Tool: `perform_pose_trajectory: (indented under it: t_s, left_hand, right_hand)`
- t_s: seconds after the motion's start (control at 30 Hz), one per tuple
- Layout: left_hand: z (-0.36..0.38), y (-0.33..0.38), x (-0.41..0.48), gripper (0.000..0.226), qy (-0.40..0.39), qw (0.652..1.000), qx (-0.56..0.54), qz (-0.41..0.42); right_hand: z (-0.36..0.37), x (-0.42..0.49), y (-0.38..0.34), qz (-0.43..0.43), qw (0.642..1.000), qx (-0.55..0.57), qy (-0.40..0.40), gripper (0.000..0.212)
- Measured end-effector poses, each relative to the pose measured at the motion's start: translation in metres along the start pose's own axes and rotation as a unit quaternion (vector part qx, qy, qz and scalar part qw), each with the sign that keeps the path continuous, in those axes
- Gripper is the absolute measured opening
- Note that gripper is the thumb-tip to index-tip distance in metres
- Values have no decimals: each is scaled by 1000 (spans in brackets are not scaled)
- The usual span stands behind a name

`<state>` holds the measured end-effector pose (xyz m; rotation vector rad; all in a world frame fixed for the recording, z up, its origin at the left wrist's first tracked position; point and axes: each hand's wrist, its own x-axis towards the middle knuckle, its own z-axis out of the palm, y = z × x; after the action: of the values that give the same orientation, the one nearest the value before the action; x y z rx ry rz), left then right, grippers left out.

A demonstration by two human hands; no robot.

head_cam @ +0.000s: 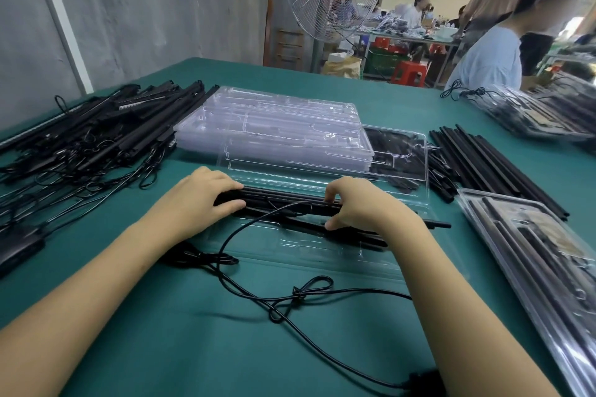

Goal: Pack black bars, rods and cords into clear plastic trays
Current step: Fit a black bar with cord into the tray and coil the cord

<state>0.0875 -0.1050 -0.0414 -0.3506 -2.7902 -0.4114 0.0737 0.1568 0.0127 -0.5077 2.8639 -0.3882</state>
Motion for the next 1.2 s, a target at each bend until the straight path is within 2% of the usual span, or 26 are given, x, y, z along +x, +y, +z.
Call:
perform_pose_trajectory:
  t_s: [0.1,0.2,0.4,0.57,0.8,0.93,1.07,1.2]
  left_hand:
    - [2,3,0,43,-13,999,24,-19]
    - [3,7,1,43,-16,999,22,-45]
    - [3,13,1,42,-10,997,3,-79]
    - [5,12,0,41,-6,996,-2,-89]
    - [9,11,1,40,-7,994,-7,-105]
    - [11,14,0,37,19,995,9,-100]
    - [10,18,1,41,3,994,42,-98]
    - [11,21,1,42,0,993,66,-101]
  right_hand:
    - [1,1,3,2,1000,3,3,43]
    - [-2,2,9,2,1000,2,16,29]
    - [-2,7,14,5,999,-3,54,37]
    - [-8,2,26,-14,996,82,23,17]
    - [5,10,30,4,995,46,84,14]
    - [4,10,34,25,995,48,86,18]
    - [2,9,37,34,994,54,93,10]
    - [2,9,42,60,990,55,111,17]
